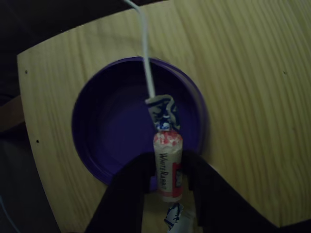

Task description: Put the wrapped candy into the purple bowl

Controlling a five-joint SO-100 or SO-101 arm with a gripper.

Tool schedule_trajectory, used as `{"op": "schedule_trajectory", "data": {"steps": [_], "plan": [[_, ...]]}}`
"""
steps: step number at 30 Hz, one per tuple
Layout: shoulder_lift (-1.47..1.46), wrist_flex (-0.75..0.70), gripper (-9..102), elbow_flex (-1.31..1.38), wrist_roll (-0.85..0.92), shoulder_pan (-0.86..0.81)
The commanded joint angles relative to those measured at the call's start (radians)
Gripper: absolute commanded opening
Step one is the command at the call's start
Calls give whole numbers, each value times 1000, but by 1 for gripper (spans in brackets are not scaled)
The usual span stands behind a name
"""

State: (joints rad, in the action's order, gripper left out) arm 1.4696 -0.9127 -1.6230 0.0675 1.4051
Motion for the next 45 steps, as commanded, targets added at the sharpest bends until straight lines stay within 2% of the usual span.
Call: {"op": "schedule_trajectory", "data": {"steps": [1, 8, 19, 24, 31, 36, 41, 45], "plan": [[6, 11, -1, 43, -25, 5], [-12, 40, -1, 26, 15, 86], [-129, 74, 0, 72, 46, 32], [-126, 71, 10, 103, 52, 25], [-74, 55, 17, 101, 26, 44], [-11, 9, 13, 118, 52, 32], [117, -95, -2, 167, 94, -6], [201, -179, -2, 227, 123, -69]]}}
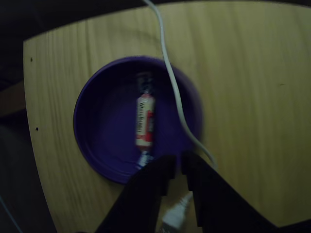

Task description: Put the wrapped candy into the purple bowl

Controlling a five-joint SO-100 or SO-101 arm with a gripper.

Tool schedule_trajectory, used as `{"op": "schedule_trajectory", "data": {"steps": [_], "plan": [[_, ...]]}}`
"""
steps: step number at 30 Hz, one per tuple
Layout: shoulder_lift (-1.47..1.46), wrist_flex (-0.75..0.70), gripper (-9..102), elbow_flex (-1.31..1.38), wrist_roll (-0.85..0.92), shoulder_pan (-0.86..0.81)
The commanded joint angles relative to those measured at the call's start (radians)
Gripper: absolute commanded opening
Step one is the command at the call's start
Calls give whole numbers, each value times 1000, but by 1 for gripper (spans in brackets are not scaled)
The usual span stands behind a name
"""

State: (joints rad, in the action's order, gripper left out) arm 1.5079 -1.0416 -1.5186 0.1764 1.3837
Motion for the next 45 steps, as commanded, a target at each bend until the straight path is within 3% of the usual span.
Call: {"op": "schedule_trajectory", "data": {"steps": [1, 6, 9, 23, 26, 32, 45], "plan": [[181, -78, -2, 147, 18, -67], [284, -285, -2, 193, 268, -212], [334, -376, -2, 192, 311, -353], [624, -181, -2, -178, 456, -1057], [689, -110, -2, -295, 391, -1206], [824, -26, -2, -477, 69, -1408], [1301, 184, -3, -1126, -40, -1574]]}}
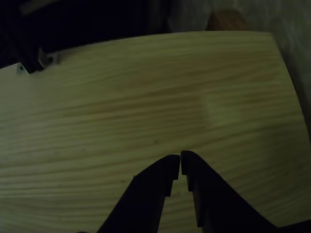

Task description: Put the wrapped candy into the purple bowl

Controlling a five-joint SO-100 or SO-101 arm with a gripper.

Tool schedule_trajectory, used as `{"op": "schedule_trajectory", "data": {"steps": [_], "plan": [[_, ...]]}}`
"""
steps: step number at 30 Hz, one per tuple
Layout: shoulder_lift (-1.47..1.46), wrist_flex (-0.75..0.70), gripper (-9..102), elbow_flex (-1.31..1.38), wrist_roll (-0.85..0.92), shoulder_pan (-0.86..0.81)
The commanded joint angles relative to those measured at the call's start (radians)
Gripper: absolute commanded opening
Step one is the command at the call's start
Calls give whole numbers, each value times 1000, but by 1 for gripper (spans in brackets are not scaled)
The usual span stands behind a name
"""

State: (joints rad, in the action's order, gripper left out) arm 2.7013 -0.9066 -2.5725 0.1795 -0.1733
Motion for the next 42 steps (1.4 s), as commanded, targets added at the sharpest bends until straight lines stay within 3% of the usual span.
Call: {"op": "schedule_trajectory", "data": {"steps": [1, 15, 42], "plan": [[127, 52, -3, -104, -63, -18], [442, 23, -2, -431, -149, -29], [454, 17, -2, -437, -152, -17]]}}
